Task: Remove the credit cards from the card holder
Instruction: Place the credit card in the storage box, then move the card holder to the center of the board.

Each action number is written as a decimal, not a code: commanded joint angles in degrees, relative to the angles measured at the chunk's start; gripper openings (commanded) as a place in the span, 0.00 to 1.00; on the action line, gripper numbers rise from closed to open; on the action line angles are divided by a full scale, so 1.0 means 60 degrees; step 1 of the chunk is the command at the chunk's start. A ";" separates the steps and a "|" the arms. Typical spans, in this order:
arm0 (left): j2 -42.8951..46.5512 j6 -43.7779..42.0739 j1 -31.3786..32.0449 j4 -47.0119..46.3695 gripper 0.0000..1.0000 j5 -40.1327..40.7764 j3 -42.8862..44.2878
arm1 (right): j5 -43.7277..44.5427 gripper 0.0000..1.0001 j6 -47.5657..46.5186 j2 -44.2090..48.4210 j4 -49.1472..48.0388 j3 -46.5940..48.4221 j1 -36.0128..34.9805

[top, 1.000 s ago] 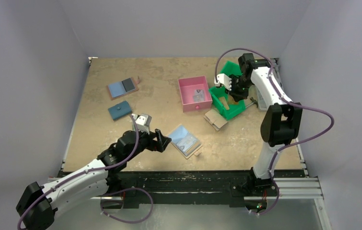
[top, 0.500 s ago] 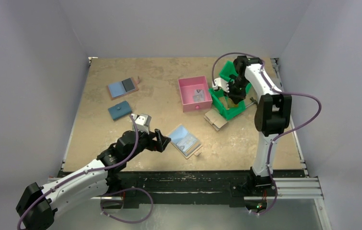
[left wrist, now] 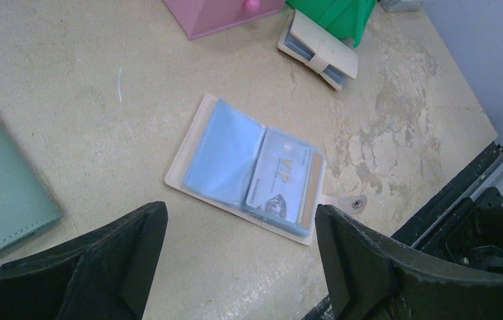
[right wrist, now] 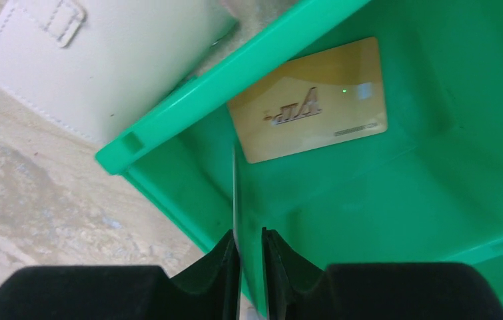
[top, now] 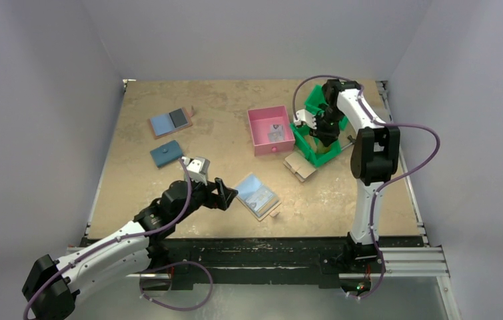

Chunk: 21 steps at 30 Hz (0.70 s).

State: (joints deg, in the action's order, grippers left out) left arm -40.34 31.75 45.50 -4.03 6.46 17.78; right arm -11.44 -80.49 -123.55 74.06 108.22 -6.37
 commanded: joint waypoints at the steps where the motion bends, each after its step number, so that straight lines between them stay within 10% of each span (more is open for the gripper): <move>1: 0.0043 -0.0284 -0.0041 -0.0076 0.87 0.0103 0.0460 | 0.0025 0.25 0.0500 0.0044 -0.0534 0.0746 -0.0033; 21: 0.0988 0.0468 -0.0040 -0.0250 0.94 0.0227 0.0509 | -0.1492 0.27 0.1587 0.1687 -0.1140 0.0548 -0.0035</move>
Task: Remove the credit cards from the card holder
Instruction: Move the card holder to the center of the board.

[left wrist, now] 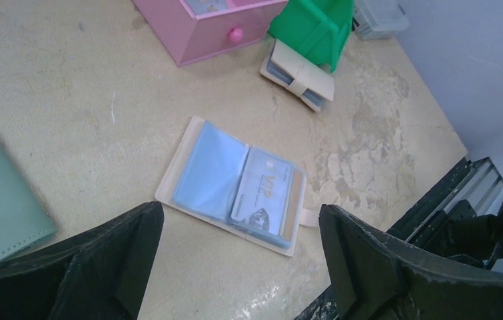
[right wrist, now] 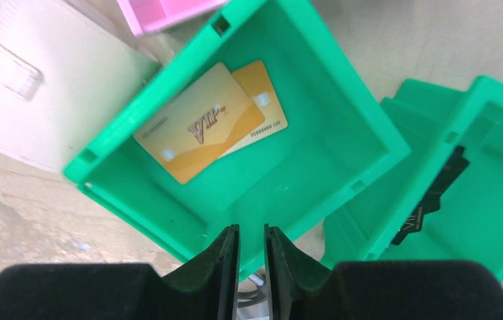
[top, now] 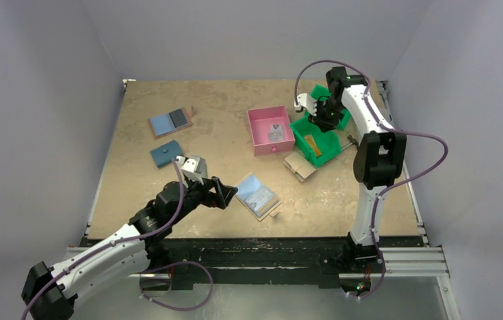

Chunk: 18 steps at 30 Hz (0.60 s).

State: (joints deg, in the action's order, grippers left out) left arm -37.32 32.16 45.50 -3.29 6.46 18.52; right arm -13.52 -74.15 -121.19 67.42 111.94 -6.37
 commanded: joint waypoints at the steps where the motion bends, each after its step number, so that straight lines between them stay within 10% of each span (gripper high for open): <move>1: 0.0600 0.0474 -0.0039 -0.0343 0.96 0.0291 0.0403 | -0.1393 0.28 0.0666 0.1538 -0.0012 -0.0184 -0.0022; 9: 0.0910 0.0724 -0.0048 0.0487 0.99 0.0806 0.0997 | -0.3826 0.41 0.1979 0.4820 -0.1266 -0.2620 -0.0008; 18: 0.0305 0.0669 -0.0066 0.1803 0.99 0.0496 0.2132 | -0.5091 0.97 0.5677 0.8826 -0.4862 -0.5340 0.0358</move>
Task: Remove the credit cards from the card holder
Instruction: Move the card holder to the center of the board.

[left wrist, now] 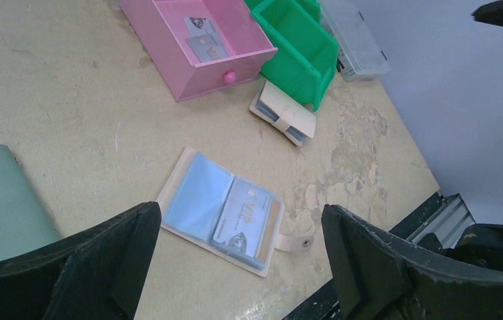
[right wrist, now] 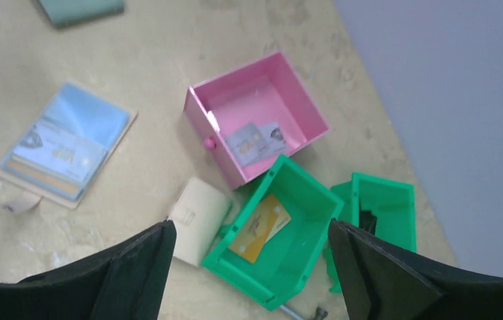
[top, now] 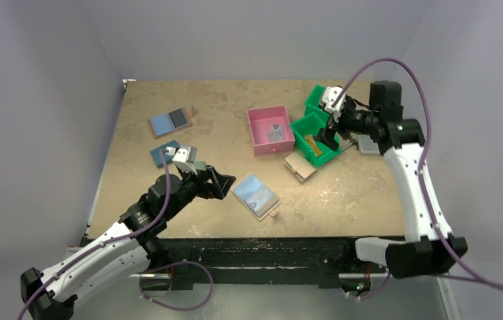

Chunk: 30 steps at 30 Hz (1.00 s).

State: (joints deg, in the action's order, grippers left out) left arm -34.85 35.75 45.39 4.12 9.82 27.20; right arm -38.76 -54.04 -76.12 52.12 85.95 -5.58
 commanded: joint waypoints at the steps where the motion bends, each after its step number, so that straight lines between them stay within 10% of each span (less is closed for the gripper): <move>1: -0.0142 0.0042 -0.0042 0.0734 0.99 -0.0055 0.0887 | -0.0903 0.99 0.2849 0.1641 -0.2762 -0.1222 0.0293; 16: -0.0710 -0.0207 -0.0059 0.2831 0.99 0.0237 0.3320 | -0.0026 0.99 0.8643 0.4009 -0.4936 -0.2286 0.1690; 30: -0.0388 0.0466 -0.0048 0.2224 0.99 -0.0667 0.3444 | -0.0827 0.99 0.9567 0.4642 -0.4618 -0.1947 0.2067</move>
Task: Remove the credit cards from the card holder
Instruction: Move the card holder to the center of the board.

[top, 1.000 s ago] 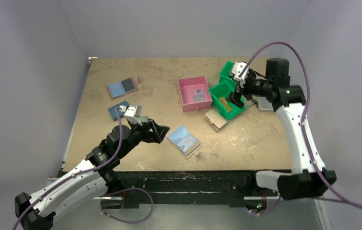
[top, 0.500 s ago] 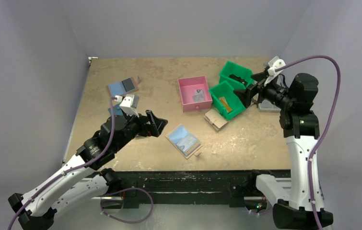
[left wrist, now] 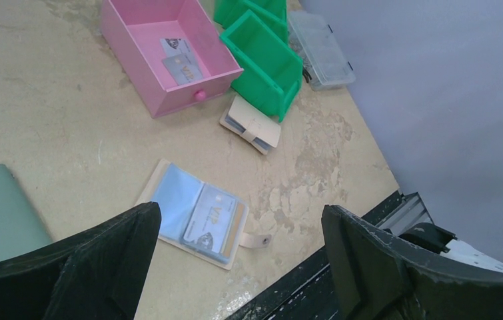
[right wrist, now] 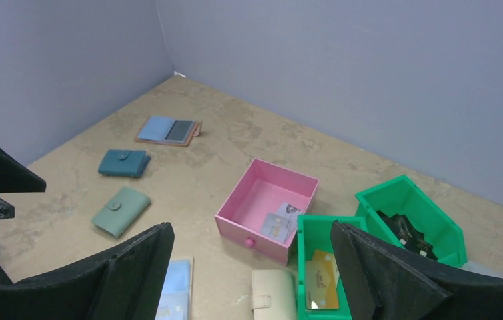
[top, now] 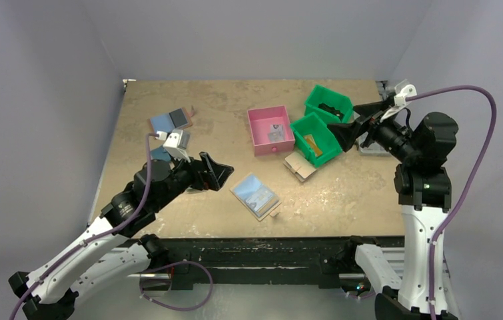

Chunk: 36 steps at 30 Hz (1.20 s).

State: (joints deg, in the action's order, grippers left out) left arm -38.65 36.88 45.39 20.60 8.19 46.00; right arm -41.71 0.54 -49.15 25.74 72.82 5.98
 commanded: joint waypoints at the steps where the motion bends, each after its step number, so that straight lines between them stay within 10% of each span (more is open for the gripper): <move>1: 0.0297 0.0309 -0.0051 -0.0628 0.99 -0.0421 0.0316 | -0.0365 0.99 0.0589 0.0169 -0.0236 0.0235 0.0166; 21: 0.0651 0.0544 -0.0061 -0.1394 0.99 -0.1174 -0.0096 | -0.0334 0.99 0.1831 0.0652 -0.0702 -0.0144 0.0622; 28: -0.1094 -0.0224 0.0036 -0.1368 0.92 -0.3590 -0.0495 | -0.0742 0.99 0.1581 0.0693 -0.0907 -0.0588 0.0720; 36: -0.4173 -0.2589 0.3267 -0.1533 0.91 -0.0907 -0.0508 | -0.2409 0.99 -0.1151 0.0578 -0.0133 -0.1465 0.0805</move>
State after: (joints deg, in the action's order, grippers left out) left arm -58.13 31.22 57.39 14.06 -3.73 43.27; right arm -50.35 3.86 -45.28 22.55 65.39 10.52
